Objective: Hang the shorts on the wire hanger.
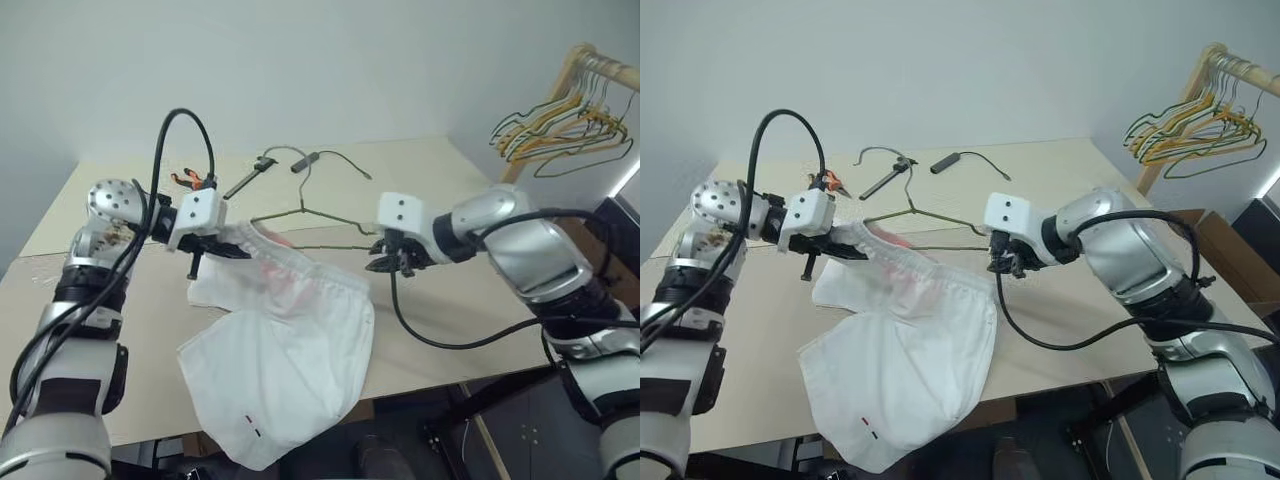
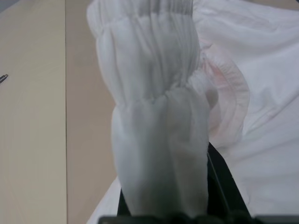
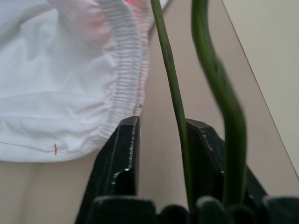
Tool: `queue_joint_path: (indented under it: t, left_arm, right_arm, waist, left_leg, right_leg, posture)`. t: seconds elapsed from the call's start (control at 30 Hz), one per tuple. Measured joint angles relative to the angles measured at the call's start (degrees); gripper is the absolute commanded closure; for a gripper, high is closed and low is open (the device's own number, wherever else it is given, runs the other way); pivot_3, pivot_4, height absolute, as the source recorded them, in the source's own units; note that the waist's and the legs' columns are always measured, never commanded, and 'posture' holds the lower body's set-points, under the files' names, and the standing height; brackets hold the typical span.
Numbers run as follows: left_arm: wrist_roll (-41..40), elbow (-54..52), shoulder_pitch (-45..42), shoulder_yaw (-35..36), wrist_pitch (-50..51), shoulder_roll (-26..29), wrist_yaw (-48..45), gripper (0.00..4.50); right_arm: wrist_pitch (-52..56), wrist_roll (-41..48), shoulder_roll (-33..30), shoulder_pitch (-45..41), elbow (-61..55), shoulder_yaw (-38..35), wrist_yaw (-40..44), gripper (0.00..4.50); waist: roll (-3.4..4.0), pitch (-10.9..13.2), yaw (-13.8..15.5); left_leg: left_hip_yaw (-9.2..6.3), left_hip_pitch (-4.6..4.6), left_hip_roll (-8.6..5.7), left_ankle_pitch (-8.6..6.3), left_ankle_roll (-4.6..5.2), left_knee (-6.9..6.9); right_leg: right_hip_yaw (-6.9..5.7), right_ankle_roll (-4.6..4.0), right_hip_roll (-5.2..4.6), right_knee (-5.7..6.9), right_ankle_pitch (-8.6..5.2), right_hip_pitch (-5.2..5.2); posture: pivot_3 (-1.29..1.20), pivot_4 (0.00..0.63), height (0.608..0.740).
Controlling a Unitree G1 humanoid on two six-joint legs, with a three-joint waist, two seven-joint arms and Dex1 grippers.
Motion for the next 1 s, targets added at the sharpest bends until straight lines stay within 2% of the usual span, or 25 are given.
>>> queue_joint_path:
  t: [0.1,0.17,0.33,0.43,0.53,0.67,0.8,0.9,1.0]
  left_arm:
    - [-1.3,-2.9,2.7,2.3,3.5,0.6,1.8,4.43]
    - [-1.5,-3.8,3.5,3.1,5.0,0.9,2.5,4.43]
    - [-1.5,-4.6,4.1,3.5,6.1,1.4,3.9,4.43]
    - [-1.2,-3.9,4.0,3.5,6.1,1.6,4.3,4.43]
    - [-1.1,-3.7,3.4,3.5,6.1,1.5,4.2,4.43]
    - [-1.1,-3.7,2.7,3.5,6.1,1.6,4.1,4.43]
    - [-1.1,-3.9,2.7,3.5,6.4,1.8,3.9,4.43]
    - [-1.1,-4.2,2.8,3.5,7.0,2.3,3.8,4.43]
    - [-1.1,-4.5,2.9,3.5,7.4,2.4,3.9,4.43]
  right_arm:
    - [2.6,2.2,-3.2,4.8,0.6,-8.8,-2.4,0.89]
    - [4.1,4.3,-4.4,8.1,0.5,-15.2,-3.7,0.30]
    - [7.5,11.1,-4.9,19.5,-2.2,-28.4,-5.3,0.30]
    - [12.1,16.5,-0.7,24.8,-4.3,-33.0,-7.0,0.30]
    - [16.5,21.0,7.4,27.0,-7.7,-31.8,-10.4,0.30]
    - [18.6,22.4,16.2,27.0,-8.0,-27.8,-16.6,0.30]
    - [19.4,23.1,21.1,25.0,-5.0,-23.9,-20.1,0.30]
    - [19.7,23.1,23.0,23.0,-1.3,-23.2,-22.0,0.91]
    - [19.7,23.1,23.9,21.8,1.6,-22.3,-23.0,1.95]
  waist:
    - [0.00,0.0,0.0]
    - [-0.01,0.0,-0.1]
    - [-0.03,0.0,-0.3]
    - [-0.05,0.0,-1.1]
    - [-0.05,0.0,-2.1]
    - [-0.05,0.0,-2.5]
    - [-0.05,0.0,-2.3]
    - [-0.05,0.0,-2.2]
    - [-0.05,0.0,-2.2]
  left_leg:
    - [-0.04,-0.04,-0.02,-0.01,0.02,0.01]
    - [-0.05,0.00,-0.01,-0.01,0.02,0.01]
    - [-0.05,0.20,-0.02,-0.01,0.02,0.01]
    - [0.02,0.40,-0.01,-0.02,0.03,0.00]
    - [0.02,0.56,-0.02,-0.02,0.04,-0.03]
    - [0.01,0.69,-0.03,-0.02,0.04,-0.03]
    - [0.01,0.66,-0.04,-0.03,0.04,-0.03]
    - [0.00,0.65,-0.05,-0.04,0.07,-0.03]
    - [0.00,0.63,-0.05,-0.05,0.09,-0.03]
  right_leg:
    - [-0.04,0.04,-0.03,-0.04,0.03,0.04]
    - [-0.05,0.04,-0.01,-0.08,0.03,0.06]
    - [-0.02,0.03,0.01,-0.15,0.02,0.19]
    - [0.17,0.03,0.04,-0.11,0.03,0.28]
    - [0.26,0.02,0.07,-0.02,0.03,0.35]
    - [0.31,0.04,0.06,0.00,0.03,0.46]
    - [0.30,0.05,0.04,-0.04,0.02,0.45]
    - [0.29,0.07,0.02,-0.05,0.02,0.45]
    - [0.28,0.08,0.02,-0.04,0.02,0.44]
  posture:
    - [-0.07,0.000,0.740]
    - [-0.07,0.000,0.740]
    - [-0.08,0.000,0.740]
    - [-0.08,0.000,0.740]
    - [-0.07,0.000,0.740]
    - [-0.06,0.000,0.740]
    - [-0.05,0.000,0.740]
    - [-0.05,0.000,0.740]
    - [-0.05,0.000,0.740]
